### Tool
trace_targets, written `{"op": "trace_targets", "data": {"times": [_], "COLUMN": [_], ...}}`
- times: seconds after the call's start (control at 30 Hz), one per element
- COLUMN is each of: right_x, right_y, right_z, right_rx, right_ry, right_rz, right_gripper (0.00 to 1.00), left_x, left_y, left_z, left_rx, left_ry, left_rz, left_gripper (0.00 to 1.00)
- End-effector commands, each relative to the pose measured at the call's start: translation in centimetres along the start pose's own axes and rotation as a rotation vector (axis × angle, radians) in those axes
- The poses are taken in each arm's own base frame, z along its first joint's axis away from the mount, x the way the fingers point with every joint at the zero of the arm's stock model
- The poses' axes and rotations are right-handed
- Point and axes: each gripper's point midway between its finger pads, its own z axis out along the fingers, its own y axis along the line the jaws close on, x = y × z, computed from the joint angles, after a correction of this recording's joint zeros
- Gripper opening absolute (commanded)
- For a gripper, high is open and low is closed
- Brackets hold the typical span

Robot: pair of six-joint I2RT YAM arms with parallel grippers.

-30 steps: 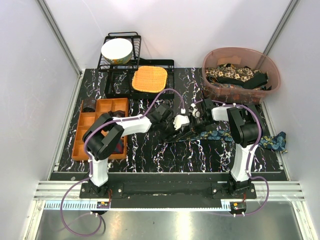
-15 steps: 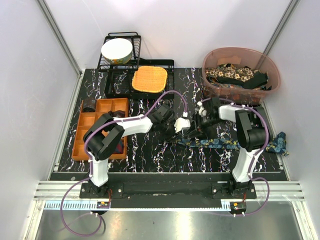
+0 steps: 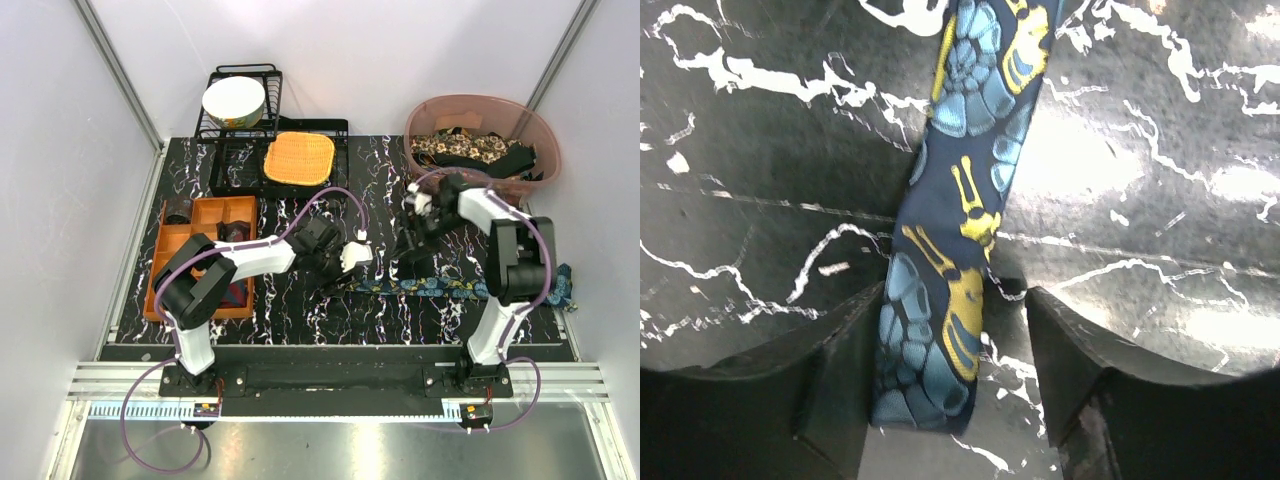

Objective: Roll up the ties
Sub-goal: Roll the tie at the center of the board.

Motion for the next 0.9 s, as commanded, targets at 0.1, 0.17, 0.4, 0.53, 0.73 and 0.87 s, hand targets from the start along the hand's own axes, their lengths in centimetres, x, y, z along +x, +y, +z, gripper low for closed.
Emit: {"op": "trace_targets", "data": {"times": [0.1, 0.17, 0.4, 0.53, 0.73, 0.87], "right_x": [2.8, 5.2, 6.8, 6.5, 8.0, 7.6], "right_y": [-7.4, -8.6, -12.7, -14.3, -14.8, -14.1], "right_z": [-8.5, -8.8, -8.9, -8.4, -7.4, -7.5], "right_rx": [0.421, 0.461, 0.601, 0.663, 0.622, 0.594], "right_ry": [0.165, 0.245, 0.29, 0.29, 0.341, 0.326], "right_rz": [-0.778, -0.843, -0.969, -1.015, -1.068, -1.097], "right_gripper": [0.97, 0.98, 1.0, 1.0, 0.89, 0.65], "left_x": [-0.5, -0.5, -0.4, -0.5, -0.7, -0.6], "left_y": [-0.3, -0.4, -0.5, -0.5, -0.4, -0.4], "left_z": [-0.9, -0.8, -0.7, -0.7, -0.6, -0.6], "left_rx": [0.004, 0.01, 0.012, 0.013, 0.016, 0.015], "left_ry": [-0.021, -0.024, -0.03, -0.032, -0.034, -0.031], "left_rz": [-0.031, -0.034, -0.037, -0.038, -0.033, -0.037], "left_gripper": [0.65, 0.66, 0.66, 0.66, 0.64, 0.62]}}
